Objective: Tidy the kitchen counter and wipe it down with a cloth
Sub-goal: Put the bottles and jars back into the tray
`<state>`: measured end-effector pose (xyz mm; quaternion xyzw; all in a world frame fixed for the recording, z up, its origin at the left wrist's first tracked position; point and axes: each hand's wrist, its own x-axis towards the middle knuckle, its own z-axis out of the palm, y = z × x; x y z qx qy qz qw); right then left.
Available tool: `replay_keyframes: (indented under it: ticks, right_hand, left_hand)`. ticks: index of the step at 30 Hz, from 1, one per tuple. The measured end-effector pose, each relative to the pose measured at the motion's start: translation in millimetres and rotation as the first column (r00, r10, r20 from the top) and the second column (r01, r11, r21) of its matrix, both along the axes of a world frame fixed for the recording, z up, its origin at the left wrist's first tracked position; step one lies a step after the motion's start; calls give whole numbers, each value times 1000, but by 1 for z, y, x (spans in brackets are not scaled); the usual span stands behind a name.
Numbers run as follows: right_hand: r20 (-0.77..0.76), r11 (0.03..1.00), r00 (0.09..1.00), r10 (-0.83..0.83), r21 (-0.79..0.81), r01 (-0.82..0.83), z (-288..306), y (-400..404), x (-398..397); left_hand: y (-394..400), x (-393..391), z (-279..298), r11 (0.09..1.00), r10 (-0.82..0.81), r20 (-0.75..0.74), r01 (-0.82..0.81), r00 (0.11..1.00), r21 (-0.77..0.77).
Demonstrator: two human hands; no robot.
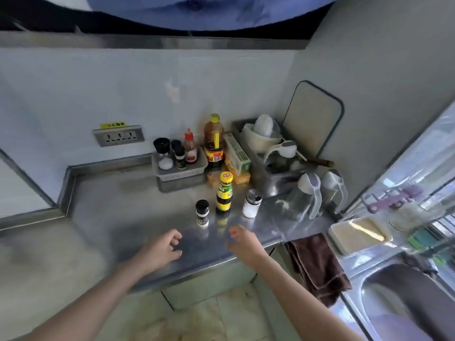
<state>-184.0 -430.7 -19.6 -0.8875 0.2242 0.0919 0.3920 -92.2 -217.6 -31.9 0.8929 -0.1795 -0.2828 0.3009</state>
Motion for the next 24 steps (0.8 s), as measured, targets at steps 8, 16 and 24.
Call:
replay_keyframes:
  ticks: [8, 16, 24]
  right_hand:
    - [98, 971, 970, -224, 104, 214, -21, -19, 83]
    - [199, 960, 959, -202, 235, 153, -24, -49, 131]
    - [264, 987, 951, -158, 84, 140, -30, -57, 145]
  left_hand:
    - [-47, 42, -26, 977, 207, -50, -209, 977, -34]
    - [-111, 70, -39, 954, 297, -79, -299, 952, -8]
    - [-115, 98, -44, 940, 316, 33, -318, 948, 123]
